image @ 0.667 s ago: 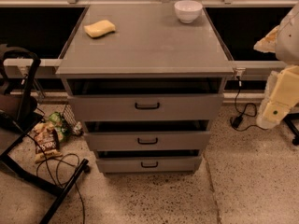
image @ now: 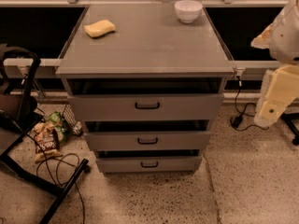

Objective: Open middle drawer

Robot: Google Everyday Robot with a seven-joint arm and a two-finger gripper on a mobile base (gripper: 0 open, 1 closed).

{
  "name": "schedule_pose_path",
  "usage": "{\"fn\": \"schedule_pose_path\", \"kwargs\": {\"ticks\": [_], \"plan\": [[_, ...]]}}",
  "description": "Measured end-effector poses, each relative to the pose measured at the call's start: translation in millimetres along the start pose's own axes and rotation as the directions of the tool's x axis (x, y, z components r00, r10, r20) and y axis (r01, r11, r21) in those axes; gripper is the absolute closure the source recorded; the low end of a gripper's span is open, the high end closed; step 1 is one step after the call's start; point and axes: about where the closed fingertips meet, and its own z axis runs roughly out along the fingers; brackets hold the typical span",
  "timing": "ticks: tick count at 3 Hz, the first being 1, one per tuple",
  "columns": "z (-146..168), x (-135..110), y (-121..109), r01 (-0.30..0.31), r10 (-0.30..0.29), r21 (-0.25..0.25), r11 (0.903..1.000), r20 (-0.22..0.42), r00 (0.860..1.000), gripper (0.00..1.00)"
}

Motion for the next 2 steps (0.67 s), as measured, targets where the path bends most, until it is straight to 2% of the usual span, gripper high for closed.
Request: {"fn": "schedule_pose_path", "kwargs": {"ticks": [1,2], "plan": [[45,-6,6,0.042,-0.042,-0.005,0.9991,-0.039,0.998,0.00],[121,-2,20,0.043,-0.045,-0.032,0.9986,-0.069,0.997,0.00]]}}
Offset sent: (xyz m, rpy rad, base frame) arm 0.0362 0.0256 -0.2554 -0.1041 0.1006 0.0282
